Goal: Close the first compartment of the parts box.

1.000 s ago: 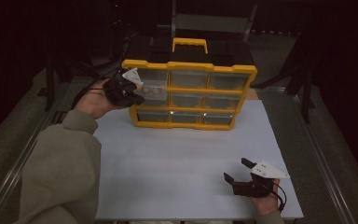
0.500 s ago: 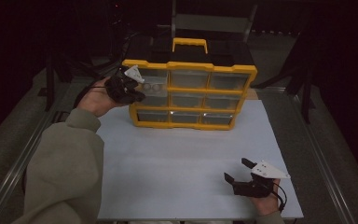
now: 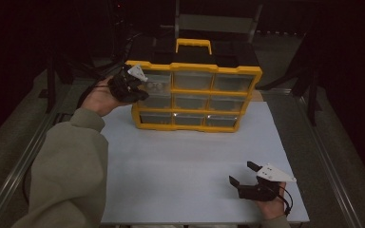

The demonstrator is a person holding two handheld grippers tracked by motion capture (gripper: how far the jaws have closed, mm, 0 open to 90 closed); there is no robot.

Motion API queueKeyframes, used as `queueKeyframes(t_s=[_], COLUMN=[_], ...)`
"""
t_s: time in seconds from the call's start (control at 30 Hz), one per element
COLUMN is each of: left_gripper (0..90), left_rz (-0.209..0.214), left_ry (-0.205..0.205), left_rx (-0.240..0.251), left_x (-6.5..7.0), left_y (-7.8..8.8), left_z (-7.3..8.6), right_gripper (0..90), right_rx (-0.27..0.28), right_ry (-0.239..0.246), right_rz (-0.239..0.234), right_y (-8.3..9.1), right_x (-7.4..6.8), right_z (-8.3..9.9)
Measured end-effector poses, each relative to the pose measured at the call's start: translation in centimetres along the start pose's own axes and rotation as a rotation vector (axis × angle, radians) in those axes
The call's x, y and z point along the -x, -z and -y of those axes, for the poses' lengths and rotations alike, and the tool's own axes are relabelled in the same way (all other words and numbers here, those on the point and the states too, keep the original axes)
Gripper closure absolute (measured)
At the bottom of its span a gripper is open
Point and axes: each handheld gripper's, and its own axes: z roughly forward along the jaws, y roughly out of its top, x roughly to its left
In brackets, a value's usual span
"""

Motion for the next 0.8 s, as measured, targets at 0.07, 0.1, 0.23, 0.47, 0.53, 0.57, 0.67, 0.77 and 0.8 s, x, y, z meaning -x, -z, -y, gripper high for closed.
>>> queueKeyframes(t_s=[0.07, 0.1, 0.23, 0.47, 0.53, 0.57, 0.67, 0.77, 0.8], left_gripper=[87.9, 87.9, 88.0, 88.1, 88.2, 88.3, 88.5, 88.7, 88.7], left_rz=[-0.004, -0.004, -0.021, -0.046, -0.049, -0.052, -0.059, -0.07, -0.07], left_ry=[0.005, 0.005, 0.01, 0.027, 0.029, 0.034, 0.038, 0.052, 0.052], left_rx=[0.004, 0.004, 0.0, 0.009, 0.01, 0.014, 0.013, 0.013, 0.013], left_x=[-0.1, -0.1, -0.4, -0.8, -0.8, -0.9, -1.0, -1.2, -1.2], left_y=[-0.1, -0.1, -0.3, -0.5, -0.5, -0.6, -0.6, -0.7, -0.7], left_z=[0.0, 0.0, -0.3, -0.6, -0.6, -0.6, -0.6, -0.6, -0.6], right_gripper=[9.7, 9.7, 9.7, 9.7, 9.7, 9.7, 9.7, 9.7, 9.7], right_rx=[0.0, 0.0, -0.01, -0.016, -0.016, -0.016, -0.016, -0.015, -0.015], right_ry=[0.0, 0.001, 0.016, 0.023, 0.024, 0.029, 0.033, 0.031, 0.031], right_rz=[0.001, 0.0, 0.012, 0.017, 0.018, 0.016, 0.017, 0.022, 0.022], right_y=[0.0, 0.0, 0.0, 0.0, 0.0, 0.0, 0.0, 0.0, 0.0], right_x=[0.0, 0.0, -0.1, -0.1, -0.1, -0.1, -0.1, 0.0, 0.0], right_z=[0.0, 0.0, 0.0, 0.0, 0.0, 0.0, 0.1, 0.1, 0.1])
